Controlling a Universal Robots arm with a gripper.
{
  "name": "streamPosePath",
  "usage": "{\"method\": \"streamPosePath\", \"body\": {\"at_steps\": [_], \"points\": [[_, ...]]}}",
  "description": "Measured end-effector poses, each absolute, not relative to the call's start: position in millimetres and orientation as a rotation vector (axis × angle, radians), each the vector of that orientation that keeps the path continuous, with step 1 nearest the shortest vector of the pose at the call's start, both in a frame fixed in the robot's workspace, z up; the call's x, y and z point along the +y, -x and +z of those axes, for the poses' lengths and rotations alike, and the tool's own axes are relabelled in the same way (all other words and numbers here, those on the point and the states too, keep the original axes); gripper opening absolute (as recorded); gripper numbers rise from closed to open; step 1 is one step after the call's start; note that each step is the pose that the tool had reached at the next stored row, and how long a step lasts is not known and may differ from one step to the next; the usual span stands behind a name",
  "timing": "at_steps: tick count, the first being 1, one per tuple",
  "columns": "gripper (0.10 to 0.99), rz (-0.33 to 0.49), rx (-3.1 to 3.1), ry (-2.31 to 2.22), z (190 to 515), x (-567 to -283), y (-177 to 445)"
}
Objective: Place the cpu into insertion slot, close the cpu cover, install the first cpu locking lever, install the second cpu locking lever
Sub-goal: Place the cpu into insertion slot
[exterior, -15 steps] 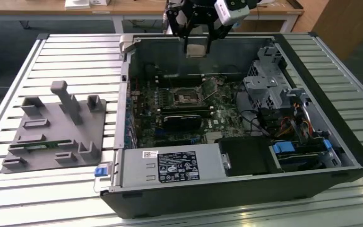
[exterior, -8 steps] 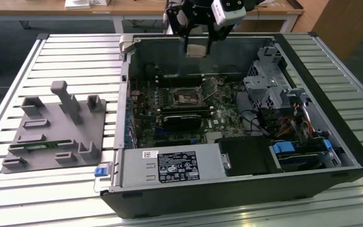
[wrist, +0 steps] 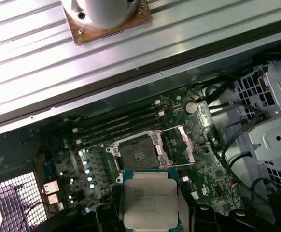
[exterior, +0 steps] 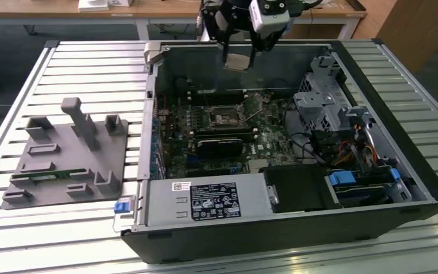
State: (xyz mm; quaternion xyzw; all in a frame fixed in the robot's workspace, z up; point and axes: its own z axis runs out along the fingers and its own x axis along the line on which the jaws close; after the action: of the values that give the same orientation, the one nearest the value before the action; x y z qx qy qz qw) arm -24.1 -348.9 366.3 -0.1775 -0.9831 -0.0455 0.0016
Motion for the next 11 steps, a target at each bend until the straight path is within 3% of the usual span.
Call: {"method": "streamPosePath", "body": {"at_steps": [11], "points": [[0.533, -0.143, -3.044, 0.779, 365.4, -348.9, 25.9]]}}
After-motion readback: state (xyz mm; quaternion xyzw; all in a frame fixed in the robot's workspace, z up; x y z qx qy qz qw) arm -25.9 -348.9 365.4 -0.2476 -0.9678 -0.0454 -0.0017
